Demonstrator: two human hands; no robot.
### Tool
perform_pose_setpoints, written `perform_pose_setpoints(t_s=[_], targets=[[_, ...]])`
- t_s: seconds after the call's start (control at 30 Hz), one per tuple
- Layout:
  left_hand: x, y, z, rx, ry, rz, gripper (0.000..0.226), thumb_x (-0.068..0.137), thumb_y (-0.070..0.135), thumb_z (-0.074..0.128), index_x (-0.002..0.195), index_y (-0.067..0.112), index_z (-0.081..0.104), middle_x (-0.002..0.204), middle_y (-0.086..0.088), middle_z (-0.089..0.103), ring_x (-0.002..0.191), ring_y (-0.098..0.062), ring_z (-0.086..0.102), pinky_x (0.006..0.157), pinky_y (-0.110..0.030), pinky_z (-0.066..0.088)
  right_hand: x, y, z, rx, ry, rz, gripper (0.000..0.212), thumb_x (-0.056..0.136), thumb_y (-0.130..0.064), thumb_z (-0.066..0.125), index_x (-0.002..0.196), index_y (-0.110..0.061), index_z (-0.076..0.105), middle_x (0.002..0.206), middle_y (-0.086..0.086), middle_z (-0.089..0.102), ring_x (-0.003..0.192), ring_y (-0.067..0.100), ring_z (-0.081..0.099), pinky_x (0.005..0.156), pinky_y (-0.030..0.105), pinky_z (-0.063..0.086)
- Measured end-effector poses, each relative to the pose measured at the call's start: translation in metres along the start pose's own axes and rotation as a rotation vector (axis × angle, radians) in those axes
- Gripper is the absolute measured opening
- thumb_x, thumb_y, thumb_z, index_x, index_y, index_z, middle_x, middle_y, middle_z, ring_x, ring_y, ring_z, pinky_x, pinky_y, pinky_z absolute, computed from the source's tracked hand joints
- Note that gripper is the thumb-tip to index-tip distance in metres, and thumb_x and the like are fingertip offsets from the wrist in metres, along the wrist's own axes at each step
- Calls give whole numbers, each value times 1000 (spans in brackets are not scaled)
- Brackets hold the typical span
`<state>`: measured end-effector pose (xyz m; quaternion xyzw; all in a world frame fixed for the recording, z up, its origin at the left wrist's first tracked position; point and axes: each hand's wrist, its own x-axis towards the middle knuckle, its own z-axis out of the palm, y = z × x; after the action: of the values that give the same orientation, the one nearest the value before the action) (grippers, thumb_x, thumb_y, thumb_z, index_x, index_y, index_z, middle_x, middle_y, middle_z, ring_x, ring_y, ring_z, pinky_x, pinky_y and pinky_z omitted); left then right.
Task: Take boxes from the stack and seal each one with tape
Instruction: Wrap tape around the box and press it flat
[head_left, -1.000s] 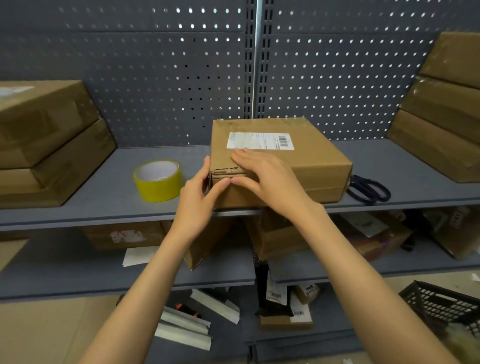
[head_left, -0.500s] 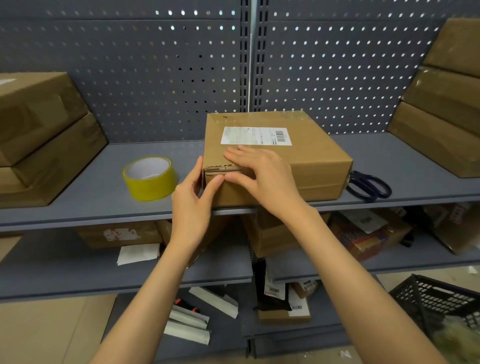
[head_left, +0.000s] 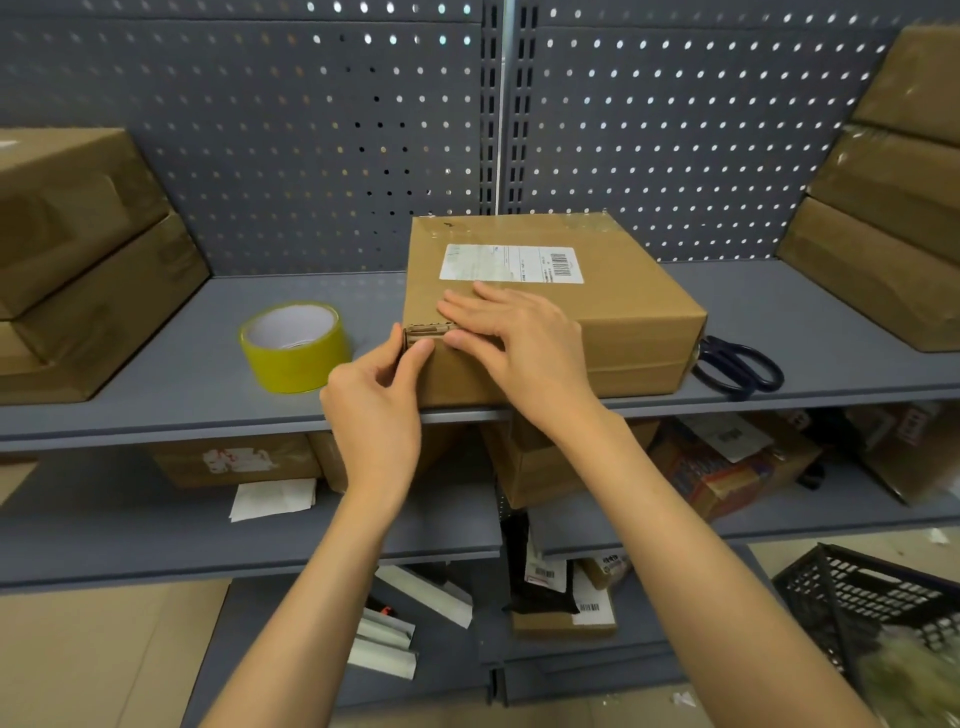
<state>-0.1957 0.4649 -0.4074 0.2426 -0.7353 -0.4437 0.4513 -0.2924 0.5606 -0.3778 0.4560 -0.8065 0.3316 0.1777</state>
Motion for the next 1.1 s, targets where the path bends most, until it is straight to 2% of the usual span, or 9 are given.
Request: perform_pose_setpoints(t_s=[0.23,0.33,0.4,0.5,0.57,0.73,0.87,0.97,1.1], targets=[[0,2,-3,31,-5,13,39,88,28,66,121,8,64,92,1,71,63,5,47,60,-15,40,-1,-1,2,26,56,0,30,88,-36,61,115,-26,70,121,-11,65,124,15,54,102,33,38],[1,3,-4,79,-18,25,39,88,30,66,121,9,65,100,-4,73,71,5,53,62,-13,41,-4,-2,2,29,74,6,29,88,-34,63,114,-24,70,120,-9,66,123,16,55,103,34,38],[2,4,-6,123,-42,38,41,89,33,65,123,9,64,105,-4,72,83,-2,62,63,-10,40,-5,-4,0,19,49,4,30,90,-33,62,118,-23,68,123,-8,64,126,15,52,106,31,32],[7,5,-17,162,-112,77,40,90,34,63,121,10,66,111,-2,71,101,-10,65,77,-14,47,-4,-7,-8,46,-40,26,35,92,-34,60,125,-23,63,130,-8,60,131,12,45,110,26,23],[12,3,-28,207,-132,129,36,92,35,59,117,11,69,111,-2,71,104,-13,64,88,-25,50,-4,-9,-14,122,-55,71,40,91,-35,61,129,-21,59,132,-5,59,129,13,47,109,30,31],[33,-10,-50,529,-87,246,32,92,26,61,120,10,63,117,-8,67,110,-28,58,91,-39,44,-6,-12,-19,101,21,73,29,94,-28,58,119,-15,66,112,-2,67,105,11,59,91,32,49],[49,-16,-58,835,-124,347,35,91,27,61,119,6,61,116,-18,64,107,-39,54,87,-45,40,-4,-13,-19,-72,90,46,23,96,-26,55,110,-13,69,103,-1,67,97,15,59,83,31,47],[61,-21,-59,1048,-247,324,44,91,37,58,121,4,57,117,-21,62,108,-40,53,89,-44,38,-2,-14,-18,-141,113,24,21,95,-24,55,104,-12,70,97,0,67,92,17,60,79,30,44],[75,-31,-62,1162,-401,334,44,93,39,54,120,4,56,110,-21,64,103,-38,57,89,-41,38,0,-16,-18,-240,130,-5,19,94,-23,56,99,-12,71,94,2,68,87,19,59,76,30,41]])
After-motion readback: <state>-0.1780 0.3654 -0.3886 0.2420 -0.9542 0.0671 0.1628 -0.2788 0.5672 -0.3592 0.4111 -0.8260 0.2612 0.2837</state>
